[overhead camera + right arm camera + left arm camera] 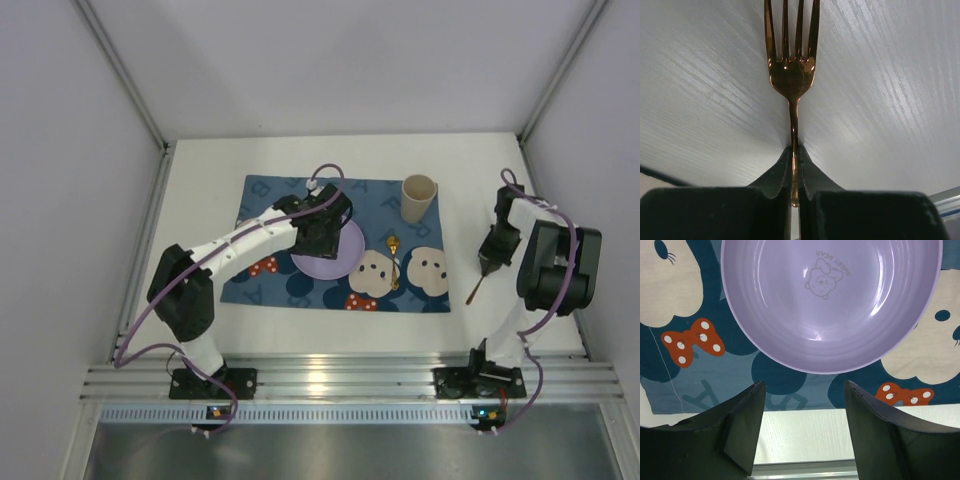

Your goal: Set the dinner table for one person

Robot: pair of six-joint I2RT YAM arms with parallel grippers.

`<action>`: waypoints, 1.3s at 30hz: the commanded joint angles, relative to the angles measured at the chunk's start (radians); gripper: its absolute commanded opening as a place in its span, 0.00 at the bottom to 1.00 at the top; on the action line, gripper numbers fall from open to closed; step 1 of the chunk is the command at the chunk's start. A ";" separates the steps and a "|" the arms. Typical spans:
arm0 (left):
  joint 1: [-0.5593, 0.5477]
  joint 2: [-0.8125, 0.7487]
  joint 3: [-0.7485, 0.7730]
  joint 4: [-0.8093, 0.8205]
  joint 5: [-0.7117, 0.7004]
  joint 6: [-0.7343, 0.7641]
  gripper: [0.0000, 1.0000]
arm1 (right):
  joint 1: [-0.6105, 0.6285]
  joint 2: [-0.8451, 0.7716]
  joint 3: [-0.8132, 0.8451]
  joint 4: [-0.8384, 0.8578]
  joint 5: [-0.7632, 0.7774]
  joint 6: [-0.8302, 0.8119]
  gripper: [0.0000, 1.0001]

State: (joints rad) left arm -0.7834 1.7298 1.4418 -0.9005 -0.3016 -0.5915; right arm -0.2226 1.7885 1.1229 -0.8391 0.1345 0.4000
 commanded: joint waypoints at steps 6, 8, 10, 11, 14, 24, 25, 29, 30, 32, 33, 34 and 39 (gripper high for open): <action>-0.004 -0.081 0.081 0.116 0.194 0.128 0.71 | 0.054 -0.190 0.173 -0.012 -0.005 0.011 0.00; -0.014 -0.066 0.143 0.135 0.265 0.156 0.71 | 0.095 -0.257 0.237 -0.060 -0.071 0.046 0.00; -0.019 -0.041 0.202 0.164 0.342 0.163 0.71 | 0.139 -0.293 0.281 -0.106 -0.096 0.077 0.00; -0.020 -0.033 0.215 0.185 0.373 0.162 0.71 | 0.147 -0.325 0.317 -0.121 -0.116 0.085 0.00; -0.022 -0.015 0.247 0.268 0.491 0.136 0.72 | 0.164 -0.373 0.369 -0.159 -0.182 0.117 0.00; -0.065 0.039 0.313 0.540 0.708 0.032 0.71 | 0.255 -0.566 0.353 -0.218 -0.323 0.204 0.00; -0.073 0.059 0.345 0.535 0.710 0.035 0.71 | 0.258 -0.574 0.351 -0.218 -0.335 0.207 0.00; -0.140 0.106 0.400 0.535 0.710 0.041 0.72 | 0.259 -0.584 0.379 -0.232 -0.389 0.212 0.00; -0.152 0.115 0.410 0.535 0.710 0.039 0.71 | 0.261 -0.584 0.383 -0.239 -0.394 0.211 0.00; -0.184 0.143 0.434 0.535 0.697 0.033 0.71 | 0.261 -0.587 0.387 -0.239 -0.409 0.211 0.00; -0.195 0.160 0.449 0.540 0.694 0.030 0.71 | 0.261 -0.586 0.388 -0.241 -0.415 0.214 0.00; -0.214 0.168 0.456 0.535 0.690 0.029 0.71 | 0.259 -0.589 0.388 -0.241 -0.421 0.214 0.00; -0.247 0.205 0.480 0.489 0.604 0.033 0.70 | 0.259 -0.591 0.411 -0.248 -0.458 0.220 0.00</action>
State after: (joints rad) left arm -1.0260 1.9236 1.8790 -0.4206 0.3553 -0.5526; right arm 0.0307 1.2247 1.4807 -1.0687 -0.2760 0.6052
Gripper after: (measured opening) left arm 0.708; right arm 0.015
